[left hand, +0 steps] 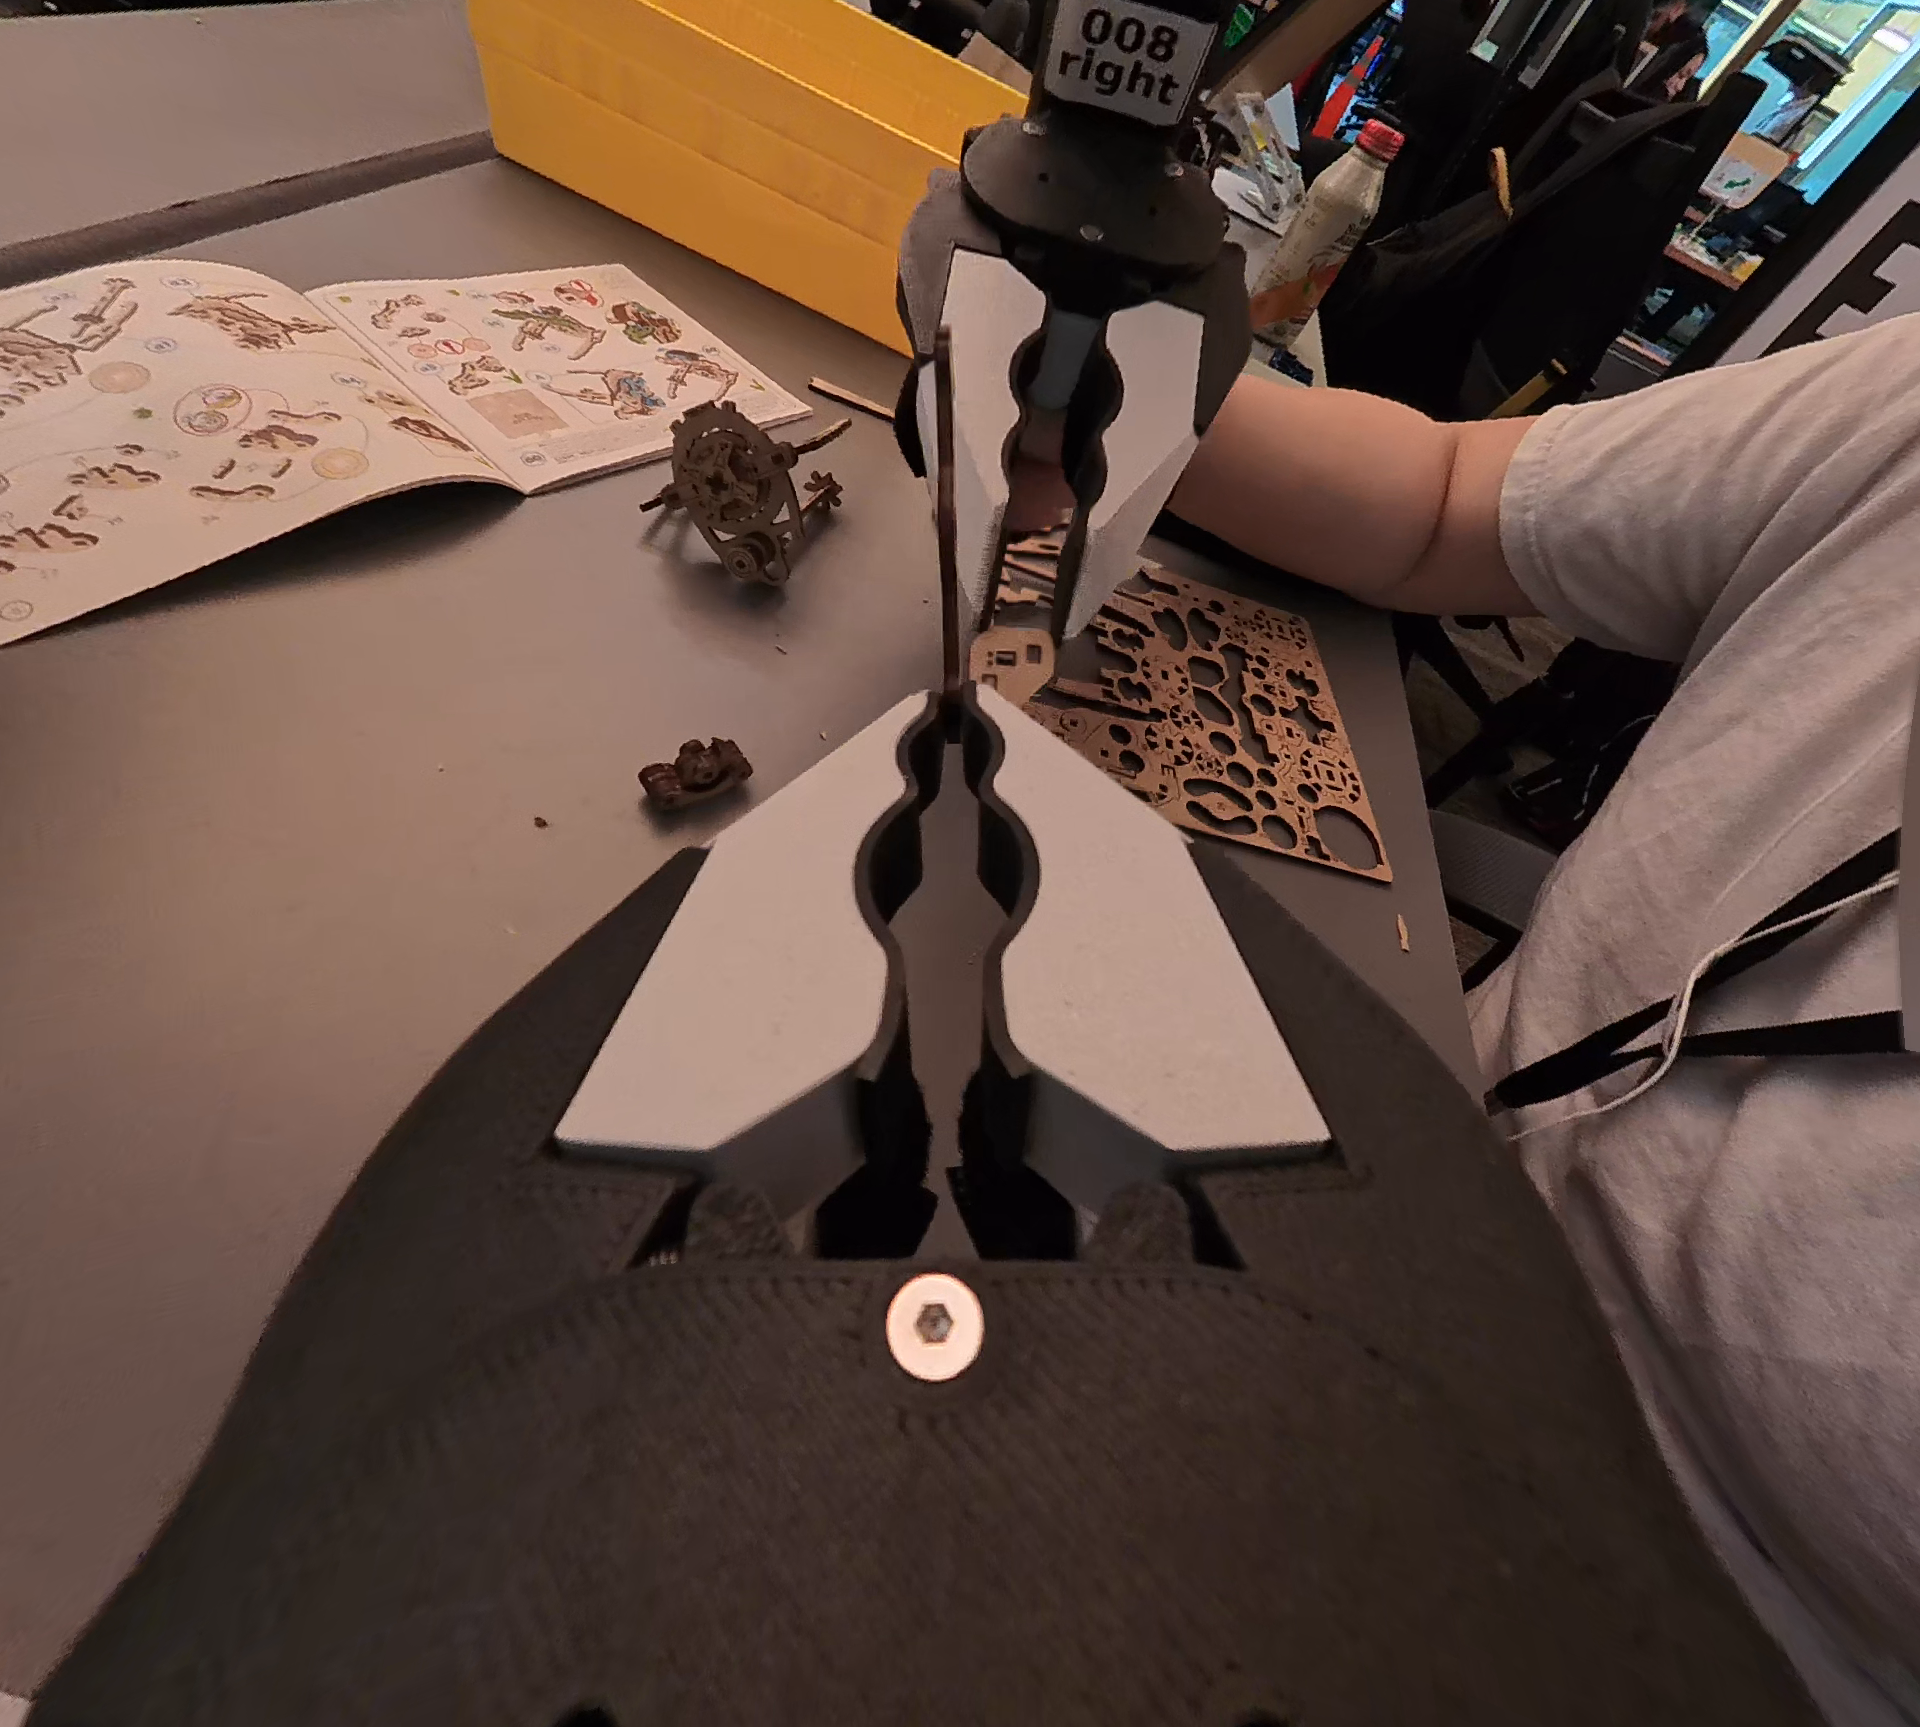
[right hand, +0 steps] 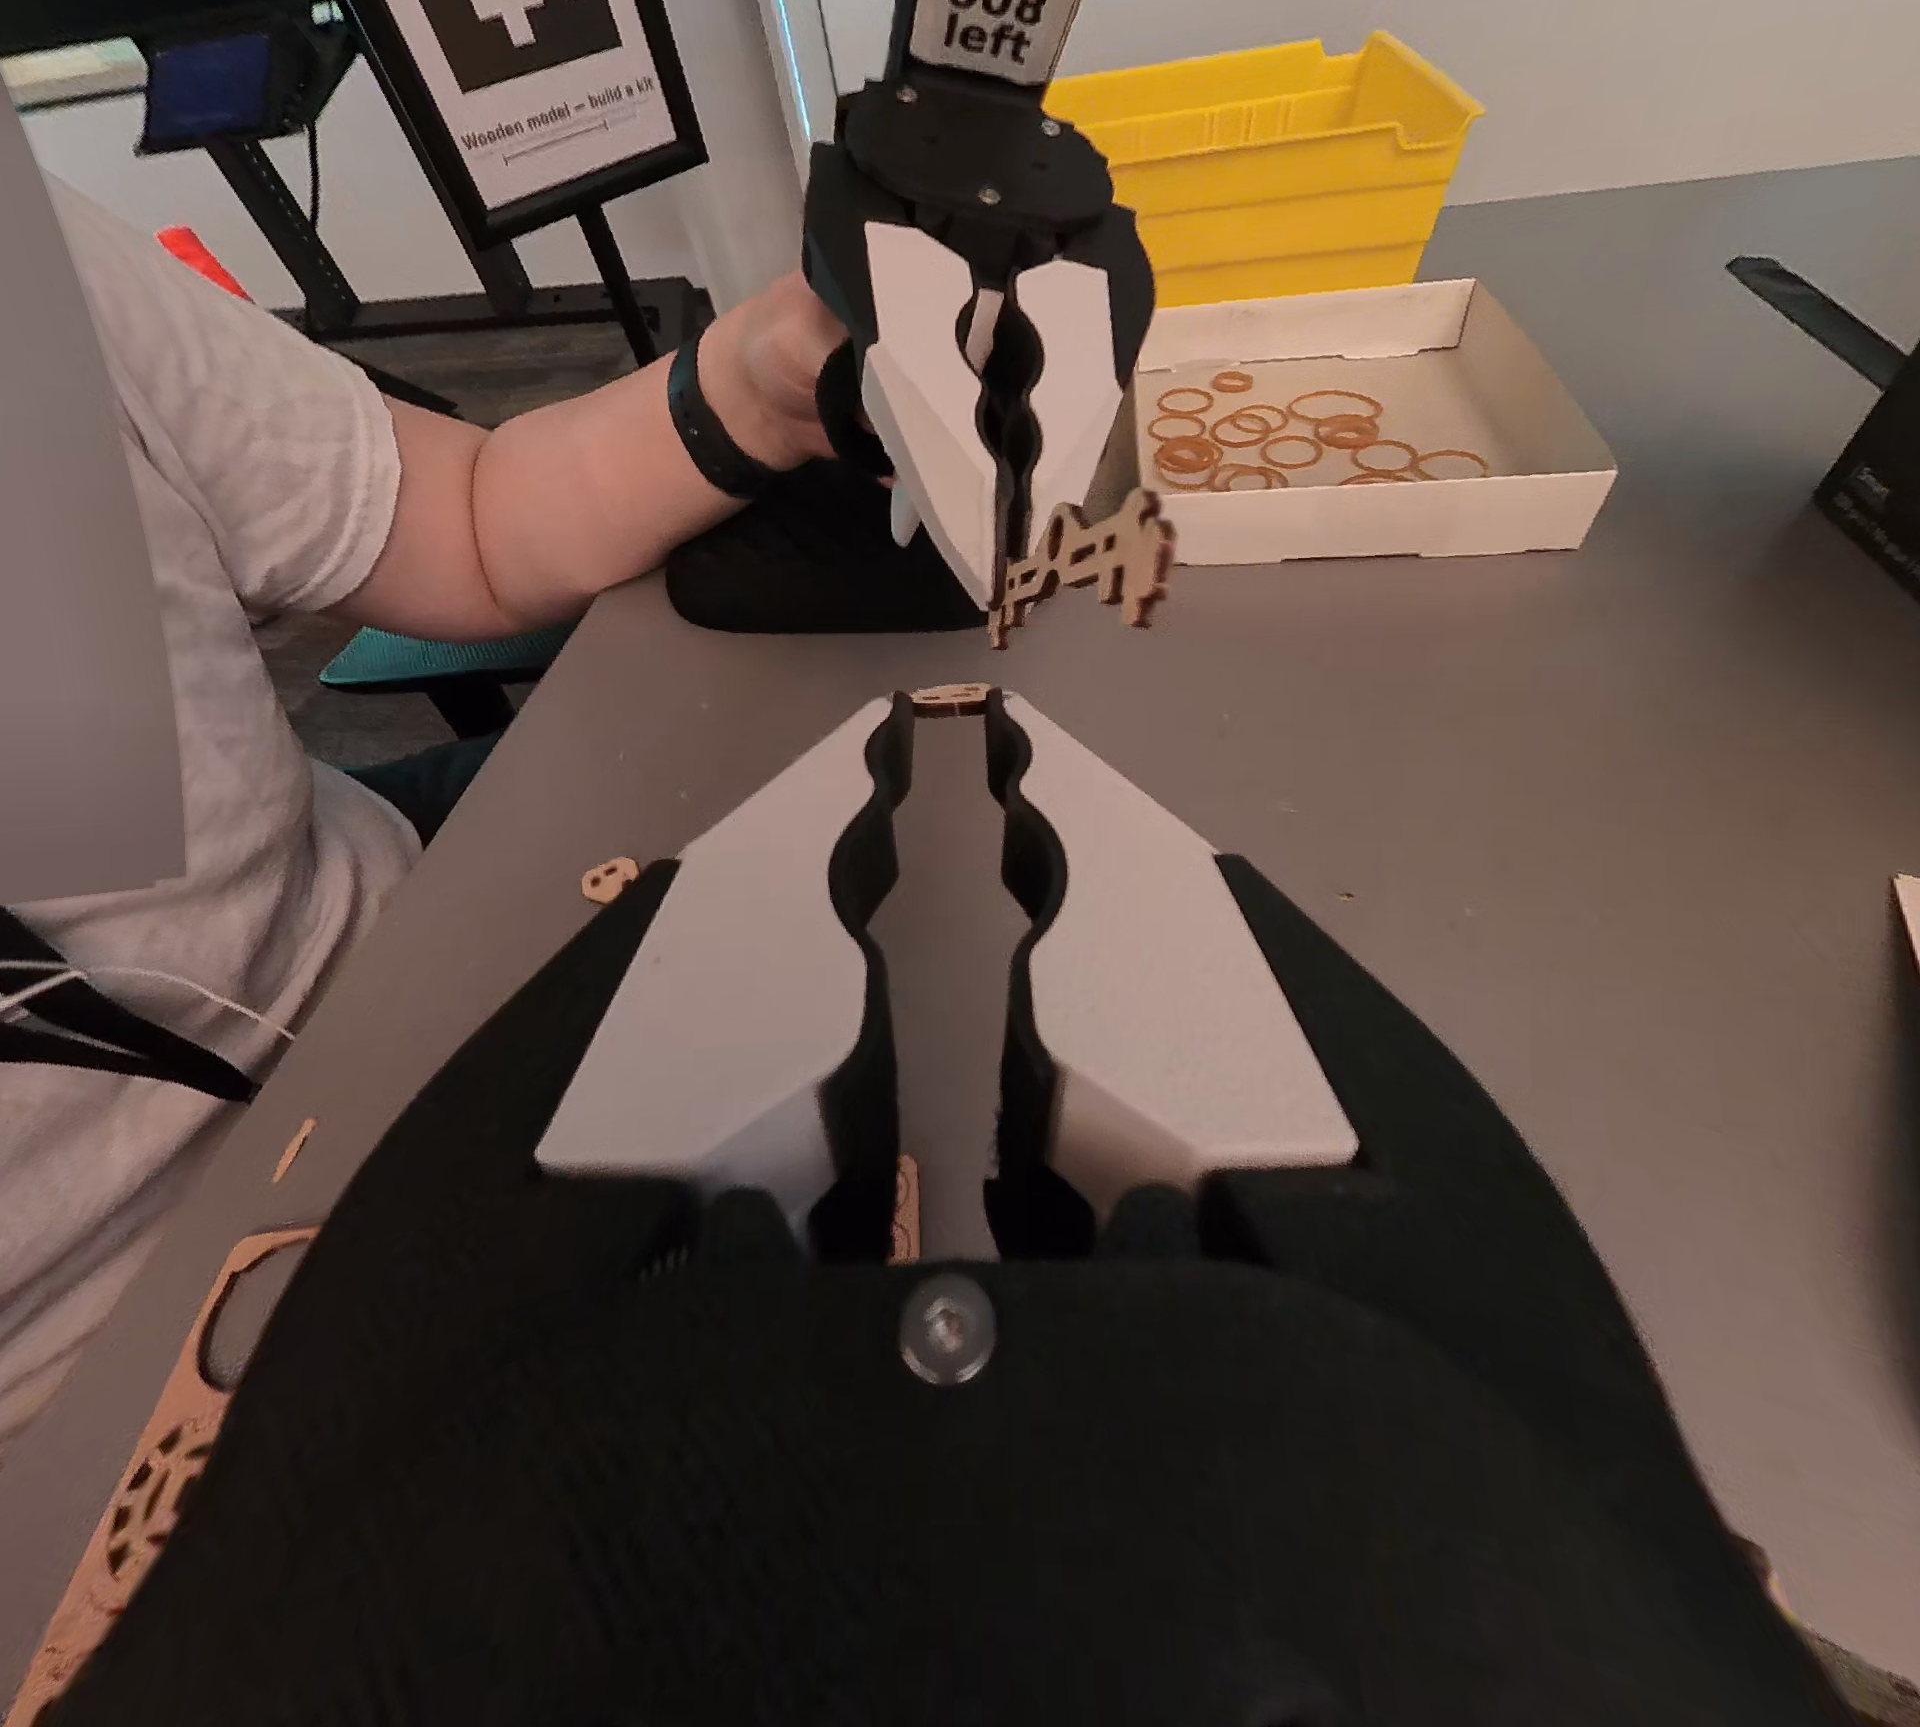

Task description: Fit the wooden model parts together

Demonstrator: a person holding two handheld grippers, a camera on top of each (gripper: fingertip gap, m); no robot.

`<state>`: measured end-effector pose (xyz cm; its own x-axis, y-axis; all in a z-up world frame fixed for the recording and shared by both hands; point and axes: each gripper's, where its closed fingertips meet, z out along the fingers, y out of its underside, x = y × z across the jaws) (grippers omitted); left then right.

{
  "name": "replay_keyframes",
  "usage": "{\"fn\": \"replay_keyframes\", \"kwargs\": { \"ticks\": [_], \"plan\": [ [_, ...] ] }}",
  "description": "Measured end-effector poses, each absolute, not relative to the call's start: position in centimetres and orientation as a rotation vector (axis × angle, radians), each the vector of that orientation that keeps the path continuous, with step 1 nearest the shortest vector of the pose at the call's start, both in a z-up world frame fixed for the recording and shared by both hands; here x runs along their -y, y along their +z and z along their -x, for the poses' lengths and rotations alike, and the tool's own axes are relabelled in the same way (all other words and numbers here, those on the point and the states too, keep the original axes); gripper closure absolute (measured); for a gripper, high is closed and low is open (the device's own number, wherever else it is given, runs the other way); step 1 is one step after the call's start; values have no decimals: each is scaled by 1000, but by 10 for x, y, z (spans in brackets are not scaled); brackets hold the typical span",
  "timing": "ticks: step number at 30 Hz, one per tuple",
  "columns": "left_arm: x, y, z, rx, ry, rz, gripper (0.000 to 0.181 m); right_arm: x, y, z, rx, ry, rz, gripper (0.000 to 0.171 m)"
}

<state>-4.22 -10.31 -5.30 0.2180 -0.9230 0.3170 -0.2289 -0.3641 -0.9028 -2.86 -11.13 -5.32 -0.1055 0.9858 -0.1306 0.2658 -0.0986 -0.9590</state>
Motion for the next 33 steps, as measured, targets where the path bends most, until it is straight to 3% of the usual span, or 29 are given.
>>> {"fn": "replay_keyframes", "kwargs": {
  "ticks": [22, 27, 33],
  "plan": [
    [107, -49, 36, -1023, -1322, 1739, 181, 106, -39, 29, 1282, 1444, 1476, 159],
    [108, -46, 35, -1012, -1350, 1727, 180, 107, -34, 27, 1269, 1481, 1457, 171],
    [102, -50, 40, -1001, -1290, 1763, 181, 101, -61, 30, 1345, 1340, 1580, 171]
  ]
}}
